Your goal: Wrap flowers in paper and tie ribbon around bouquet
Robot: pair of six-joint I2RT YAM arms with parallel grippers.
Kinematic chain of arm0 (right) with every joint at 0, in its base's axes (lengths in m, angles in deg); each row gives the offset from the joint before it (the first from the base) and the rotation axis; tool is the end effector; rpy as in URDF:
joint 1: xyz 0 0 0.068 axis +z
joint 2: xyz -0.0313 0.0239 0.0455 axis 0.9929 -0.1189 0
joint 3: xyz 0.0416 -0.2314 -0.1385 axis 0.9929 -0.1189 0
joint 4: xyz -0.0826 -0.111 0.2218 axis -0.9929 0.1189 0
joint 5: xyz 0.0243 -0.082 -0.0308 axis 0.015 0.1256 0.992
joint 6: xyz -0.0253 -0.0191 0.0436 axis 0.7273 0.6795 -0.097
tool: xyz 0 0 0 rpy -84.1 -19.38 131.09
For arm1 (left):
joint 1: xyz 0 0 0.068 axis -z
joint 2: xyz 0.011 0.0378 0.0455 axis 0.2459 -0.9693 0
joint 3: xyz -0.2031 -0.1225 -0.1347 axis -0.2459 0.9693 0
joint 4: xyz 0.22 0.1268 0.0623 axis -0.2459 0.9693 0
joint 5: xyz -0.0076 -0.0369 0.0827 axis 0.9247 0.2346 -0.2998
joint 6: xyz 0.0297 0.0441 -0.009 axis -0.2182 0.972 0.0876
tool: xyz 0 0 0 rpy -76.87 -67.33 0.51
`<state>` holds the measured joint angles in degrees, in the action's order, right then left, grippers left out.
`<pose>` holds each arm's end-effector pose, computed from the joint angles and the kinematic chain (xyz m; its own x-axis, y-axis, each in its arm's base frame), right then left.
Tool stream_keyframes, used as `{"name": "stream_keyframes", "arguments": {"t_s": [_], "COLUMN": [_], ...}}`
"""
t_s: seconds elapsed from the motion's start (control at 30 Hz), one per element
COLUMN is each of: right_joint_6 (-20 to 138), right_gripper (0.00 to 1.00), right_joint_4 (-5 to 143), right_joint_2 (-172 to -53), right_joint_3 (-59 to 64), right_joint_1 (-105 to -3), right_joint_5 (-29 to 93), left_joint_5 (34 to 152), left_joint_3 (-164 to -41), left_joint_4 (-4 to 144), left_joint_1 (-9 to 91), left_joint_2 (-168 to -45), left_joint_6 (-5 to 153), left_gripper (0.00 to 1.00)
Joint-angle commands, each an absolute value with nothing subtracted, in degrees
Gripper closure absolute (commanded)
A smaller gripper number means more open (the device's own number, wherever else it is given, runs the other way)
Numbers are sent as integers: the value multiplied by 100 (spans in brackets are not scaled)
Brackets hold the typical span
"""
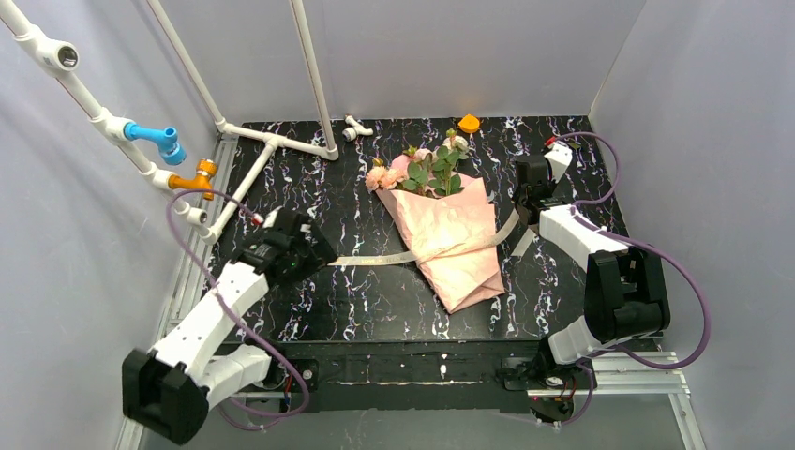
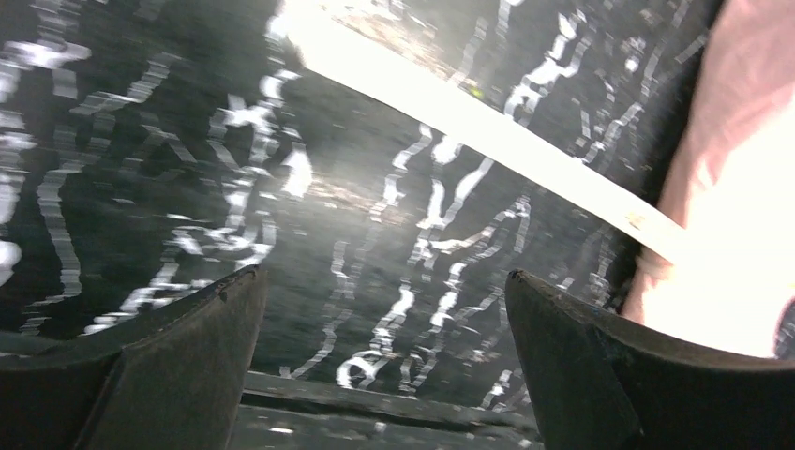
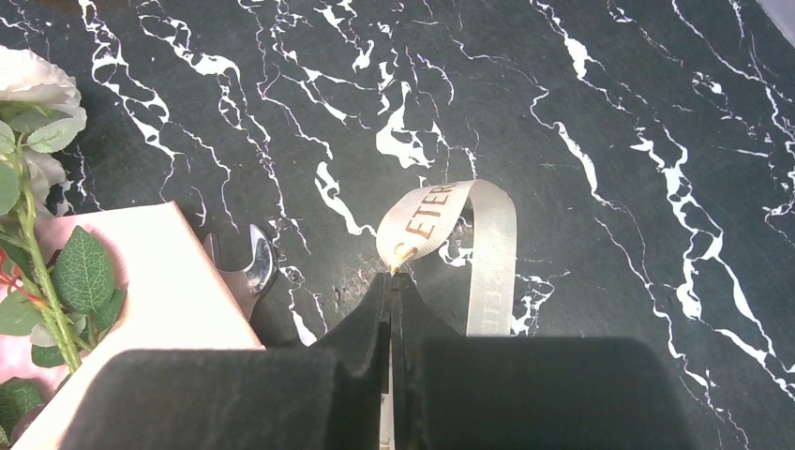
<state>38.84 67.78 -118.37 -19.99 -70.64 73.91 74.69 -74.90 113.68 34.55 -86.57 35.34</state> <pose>0.3250 0.0519 0.2341 -0.3534 0.3070 -0.8836 0.4900 0.8654 0.1047 0.1801 -0.0601 0.2567 -0.6659 -0.5582 -0.4949 -0.4164 0.8285 -0.3743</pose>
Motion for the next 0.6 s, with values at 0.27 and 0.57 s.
{"name": "stream_keyframes", "arguments": {"t_s": [0.27,0.57], "right_joint_6": [3551,3583], "right_gripper": [99,99], "right_joint_4": [6861,6621], "right_joint_2": [-11639,-11486], "right_joint_3": [-2033,-2051], "right_joint_1": [-7073,-7514], "right_joint_5": [8018,8579], "left_joint_5": [7614,8046], "left_joint_3": [-8596,-8897], "left_joint_4": [9685,9111], "left_joint_1": [4996,5226], "left_joint_2": [-11271,-12576], "left_joint_6": [932,32], "left_gripper": [14,20]}}
